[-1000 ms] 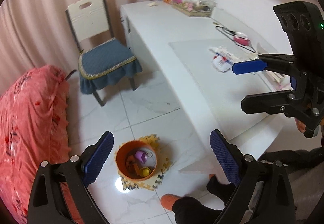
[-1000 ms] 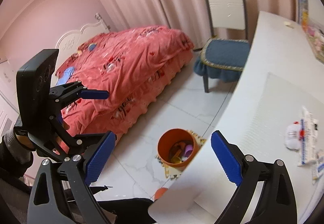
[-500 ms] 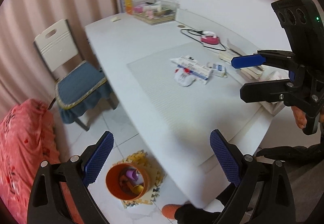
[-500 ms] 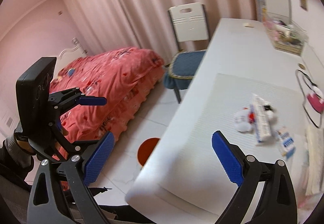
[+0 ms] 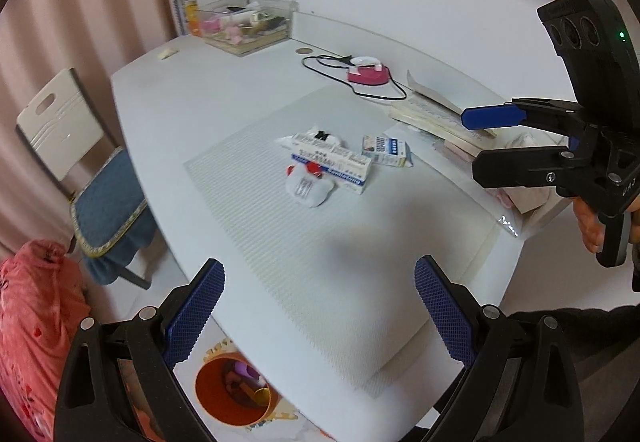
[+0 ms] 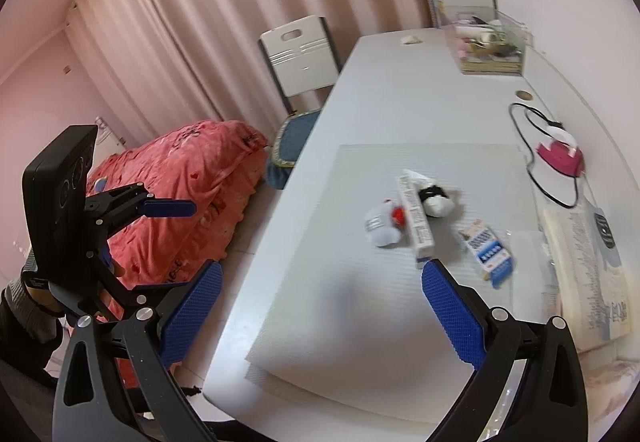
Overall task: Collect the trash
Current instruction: 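Grasp the white plush toy with the left tool while the right tool grasps the white medicine box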
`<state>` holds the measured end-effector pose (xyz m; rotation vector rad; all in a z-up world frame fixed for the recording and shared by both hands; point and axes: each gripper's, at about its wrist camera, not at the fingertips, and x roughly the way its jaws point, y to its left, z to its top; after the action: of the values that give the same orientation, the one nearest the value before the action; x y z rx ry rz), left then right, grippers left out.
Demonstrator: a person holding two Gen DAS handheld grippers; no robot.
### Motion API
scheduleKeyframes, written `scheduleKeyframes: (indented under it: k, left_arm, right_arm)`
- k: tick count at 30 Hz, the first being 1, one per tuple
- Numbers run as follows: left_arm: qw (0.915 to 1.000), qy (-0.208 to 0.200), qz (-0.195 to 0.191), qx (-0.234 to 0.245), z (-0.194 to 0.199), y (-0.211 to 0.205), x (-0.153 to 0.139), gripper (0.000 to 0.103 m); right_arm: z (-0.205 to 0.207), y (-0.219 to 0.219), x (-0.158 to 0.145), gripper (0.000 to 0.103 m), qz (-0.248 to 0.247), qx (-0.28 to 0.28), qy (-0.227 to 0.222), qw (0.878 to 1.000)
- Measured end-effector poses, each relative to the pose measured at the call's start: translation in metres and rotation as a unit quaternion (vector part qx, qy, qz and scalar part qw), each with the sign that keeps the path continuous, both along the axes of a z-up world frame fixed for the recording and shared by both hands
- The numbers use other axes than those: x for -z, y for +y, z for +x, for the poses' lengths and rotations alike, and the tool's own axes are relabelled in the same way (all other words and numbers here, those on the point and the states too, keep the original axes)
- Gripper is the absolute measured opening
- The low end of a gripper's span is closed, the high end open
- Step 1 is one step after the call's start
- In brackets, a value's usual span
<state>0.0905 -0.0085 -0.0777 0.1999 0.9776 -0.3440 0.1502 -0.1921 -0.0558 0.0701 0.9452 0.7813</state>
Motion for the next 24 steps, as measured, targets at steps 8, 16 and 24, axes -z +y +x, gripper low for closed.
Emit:
scheduleKeyframes:
  k: [8, 16, 24]
  left_arm:
    - [0.9996, 0.024, -0.003, 0.018, 0.039, -0.014, 0.019, 0.095]
    - [0.9986, 0.049, -0.019, 0.007, 0.080, -0.017, 0.048, 0.095]
    - [0.9978, 0.059, -0.024, 0.017, 0.111, -0.022, 0.078, 0.095]
  right_arm:
    - [0.023, -0.011, 0.021, 0.094, -0.010, 0.012, 0.008, 1.000]
    - [0.060, -0.005, 0.056, 0.082, -0.007, 0.011, 0.034, 0.999]
    - [0.099, 0.005, 0.096, 0.066, -0.003, 0.018, 0.063, 0.998]
